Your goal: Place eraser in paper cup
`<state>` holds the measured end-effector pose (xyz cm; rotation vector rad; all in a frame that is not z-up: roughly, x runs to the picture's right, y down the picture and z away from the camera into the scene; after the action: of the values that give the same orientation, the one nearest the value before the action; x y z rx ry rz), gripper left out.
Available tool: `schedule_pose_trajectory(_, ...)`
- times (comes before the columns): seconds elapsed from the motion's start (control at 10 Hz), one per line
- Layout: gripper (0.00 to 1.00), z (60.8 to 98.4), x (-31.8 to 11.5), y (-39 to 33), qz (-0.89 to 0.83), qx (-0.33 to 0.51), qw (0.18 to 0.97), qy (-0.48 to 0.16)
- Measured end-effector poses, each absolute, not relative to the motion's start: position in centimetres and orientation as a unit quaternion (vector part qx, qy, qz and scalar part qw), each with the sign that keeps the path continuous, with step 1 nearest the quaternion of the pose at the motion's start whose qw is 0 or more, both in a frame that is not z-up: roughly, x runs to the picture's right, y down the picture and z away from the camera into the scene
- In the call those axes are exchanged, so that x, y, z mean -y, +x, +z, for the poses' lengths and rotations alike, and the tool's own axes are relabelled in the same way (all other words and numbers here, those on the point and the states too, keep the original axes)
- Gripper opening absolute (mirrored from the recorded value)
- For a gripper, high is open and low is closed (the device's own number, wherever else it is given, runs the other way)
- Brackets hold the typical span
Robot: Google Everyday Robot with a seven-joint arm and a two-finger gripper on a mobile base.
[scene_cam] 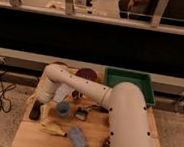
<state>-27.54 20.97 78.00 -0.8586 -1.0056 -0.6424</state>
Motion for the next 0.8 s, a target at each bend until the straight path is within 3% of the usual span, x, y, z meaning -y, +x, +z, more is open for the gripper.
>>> schedule_pose_trajectory(0.8, 0.80, 78.15, -20.91, -27.59, -0.292, 0.460, 0.742, -0.390)
